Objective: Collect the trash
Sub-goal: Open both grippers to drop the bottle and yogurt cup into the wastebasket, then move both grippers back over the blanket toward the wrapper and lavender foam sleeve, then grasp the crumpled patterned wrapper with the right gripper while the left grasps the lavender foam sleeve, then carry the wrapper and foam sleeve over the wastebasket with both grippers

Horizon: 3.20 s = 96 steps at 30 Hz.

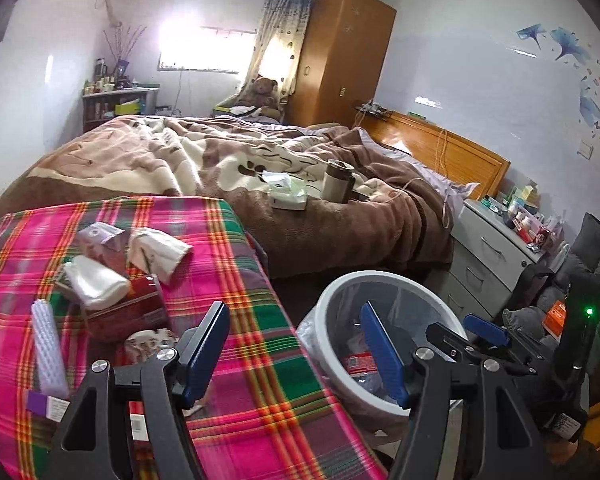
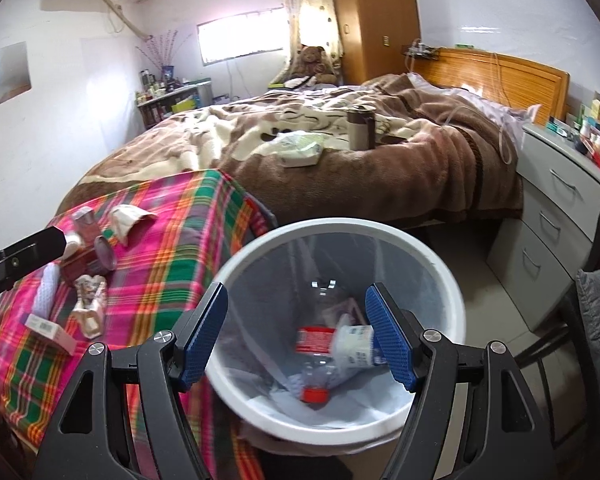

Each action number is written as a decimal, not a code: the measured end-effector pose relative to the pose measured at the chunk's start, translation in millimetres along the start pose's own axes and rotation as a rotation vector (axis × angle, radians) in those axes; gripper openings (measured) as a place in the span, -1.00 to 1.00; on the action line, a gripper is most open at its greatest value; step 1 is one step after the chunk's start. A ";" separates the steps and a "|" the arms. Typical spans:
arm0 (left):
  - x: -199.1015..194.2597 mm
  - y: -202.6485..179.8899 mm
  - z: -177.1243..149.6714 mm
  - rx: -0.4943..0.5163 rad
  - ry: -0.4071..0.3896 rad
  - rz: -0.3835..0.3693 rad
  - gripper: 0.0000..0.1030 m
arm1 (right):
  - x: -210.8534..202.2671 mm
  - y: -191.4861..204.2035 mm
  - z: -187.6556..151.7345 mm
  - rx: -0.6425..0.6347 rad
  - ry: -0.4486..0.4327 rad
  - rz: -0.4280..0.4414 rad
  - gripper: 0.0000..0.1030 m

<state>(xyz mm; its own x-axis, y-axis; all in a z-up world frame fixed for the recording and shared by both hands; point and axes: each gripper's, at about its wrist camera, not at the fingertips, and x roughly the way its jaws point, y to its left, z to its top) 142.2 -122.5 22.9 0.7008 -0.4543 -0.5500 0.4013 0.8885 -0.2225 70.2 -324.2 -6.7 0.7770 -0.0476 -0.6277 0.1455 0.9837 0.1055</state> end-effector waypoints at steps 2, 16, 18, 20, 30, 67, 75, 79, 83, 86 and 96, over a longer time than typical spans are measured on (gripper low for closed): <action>-5.7 9.5 -1.0 -0.007 -0.004 0.014 0.31 | -0.6 7.7 0.0 -0.005 -0.005 0.018 0.42; -44.1 108.7 -15.3 -0.109 -0.017 0.203 0.31 | 12.5 77.8 -6.7 -0.098 0.003 0.153 0.42; -47.5 121.4 -17.0 -0.126 -0.020 0.219 0.31 | 15.0 86.7 -8.2 -0.115 0.012 0.168 0.42; -49.9 133.2 -18.9 -0.138 -0.019 0.235 0.31 | 18.6 96.4 -9.2 -0.127 0.023 0.178 0.42; -41.6 185.3 -32.2 -0.163 0.054 0.306 0.31 | 44.6 137.0 -13.9 -0.150 0.107 0.234 0.42; 31.6 234.8 -34.1 -0.217 0.228 0.221 -0.35 | 75.0 180.0 -25.1 -0.195 0.250 0.332 -0.26; 20.5 225.9 -28.8 -0.182 0.181 0.237 -0.36 | 72.3 178.6 -25.2 -0.191 0.229 0.330 -0.39; 12.4 224.7 -27.0 -0.179 0.161 0.239 -0.36 | 71.3 178.2 -23.9 -0.188 0.216 0.321 -0.46; 2.6 220.1 -27.5 -0.177 0.145 0.243 -0.36 | 68.8 176.3 -22.0 -0.183 0.196 0.315 -0.51; -4.4 216.0 -25.6 -0.167 0.130 0.245 -0.36 | 66.6 175.4 -21.4 -0.179 0.183 0.314 -0.52; -33.0 190.6 -16.9 -0.125 0.074 0.235 -0.36 | 49.7 168.9 -14.3 -0.169 0.104 0.301 -0.53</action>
<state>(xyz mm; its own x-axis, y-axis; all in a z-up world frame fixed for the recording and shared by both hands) 185.6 62.9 -14.9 0.7194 -0.2324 -0.6545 0.1532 0.9723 -0.1768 124.6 -158.0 -31.1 0.7016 0.2583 -0.6641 -0.1910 0.9661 0.1739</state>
